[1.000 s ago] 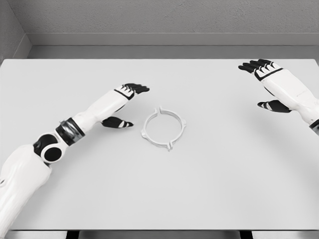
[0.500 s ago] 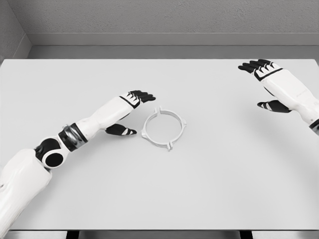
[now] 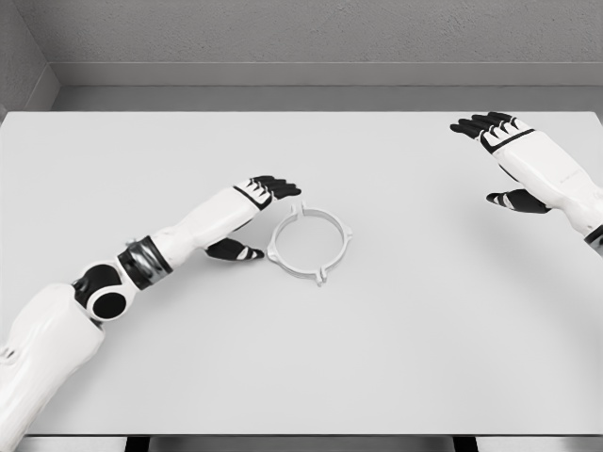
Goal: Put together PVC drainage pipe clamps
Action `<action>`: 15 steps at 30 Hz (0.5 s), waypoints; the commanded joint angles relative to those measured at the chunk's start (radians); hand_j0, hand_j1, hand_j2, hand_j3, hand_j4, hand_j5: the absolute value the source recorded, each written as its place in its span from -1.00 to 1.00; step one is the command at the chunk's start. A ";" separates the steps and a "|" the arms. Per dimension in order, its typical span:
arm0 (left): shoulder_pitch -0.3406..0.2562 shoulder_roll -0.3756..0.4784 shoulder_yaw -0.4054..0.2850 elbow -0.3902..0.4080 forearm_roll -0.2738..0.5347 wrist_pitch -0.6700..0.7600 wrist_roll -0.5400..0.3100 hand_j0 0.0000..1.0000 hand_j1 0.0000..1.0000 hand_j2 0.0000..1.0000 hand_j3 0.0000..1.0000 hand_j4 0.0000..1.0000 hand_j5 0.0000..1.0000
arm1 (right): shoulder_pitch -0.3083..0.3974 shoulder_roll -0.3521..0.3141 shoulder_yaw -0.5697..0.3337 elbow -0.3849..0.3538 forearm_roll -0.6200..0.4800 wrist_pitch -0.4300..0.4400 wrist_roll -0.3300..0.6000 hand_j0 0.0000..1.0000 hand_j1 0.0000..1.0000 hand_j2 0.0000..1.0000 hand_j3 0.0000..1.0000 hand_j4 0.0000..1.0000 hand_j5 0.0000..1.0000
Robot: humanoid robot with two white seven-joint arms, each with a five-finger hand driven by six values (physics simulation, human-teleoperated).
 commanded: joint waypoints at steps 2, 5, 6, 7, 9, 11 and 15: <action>0.000 -0.012 0.000 0.000 0.002 0.000 0.001 1.00 1.00 1.00 1.00 1.00 1.00 | 0.000 -0.001 0.001 0.000 -0.007 0.002 -0.001 1.00 1.00 1.00 1.00 1.00 1.00; 0.000 -0.023 0.000 0.003 -0.001 0.000 0.001 1.00 1.00 1.00 1.00 1.00 1.00 | 0.000 -0.001 0.000 0.000 -0.008 0.002 -0.001 1.00 1.00 1.00 1.00 1.00 1.00; 0.000 -0.028 0.000 0.006 -0.002 0.000 -0.001 1.00 1.00 1.00 1.00 1.00 1.00 | 0.000 -0.001 0.000 0.000 -0.007 0.002 -0.001 1.00 1.00 1.00 1.00 1.00 1.00; -0.002 -0.028 0.000 0.007 -0.002 0.000 -0.001 1.00 1.00 1.00 1.00 1.00 1.00 | 0.000 -0.001 0.000 0.000 -0.008 0.002 -0.001 1.00 1.00 1.00 1.00 1.00 1.00; -0.002 -0.035 0.000 0.012 -0.013 0.000 -0.001 1.00 1.00 1.00 1.00 1.00 1.00 | 0.000 -0.001 0.001 0.000 -0.007 0.002 -0.001 1.00 1.00 1.00 1.00 1.00 1.00; -0.002 -0.043 0.000 0.013 -0.016 0.000 -0.001 1.00 1.00 1.00 1.00 1.00 1.00 | 0.000 -0.001 0.001 0.000 -0.007 0.002 -0.001 1.00 1.00 1.00 1.00 1.00 1.00; -0.003 -0.043 0.002 0.013 -0.016 0.000 -0.001 1.00 1.00 1.00 1.00 1.00 1.00 | 0.000 -0.001 0.001 -0.002 -0.008 0.002 -0.001 1.00 1.00 1.00 1.00 1.00 1.00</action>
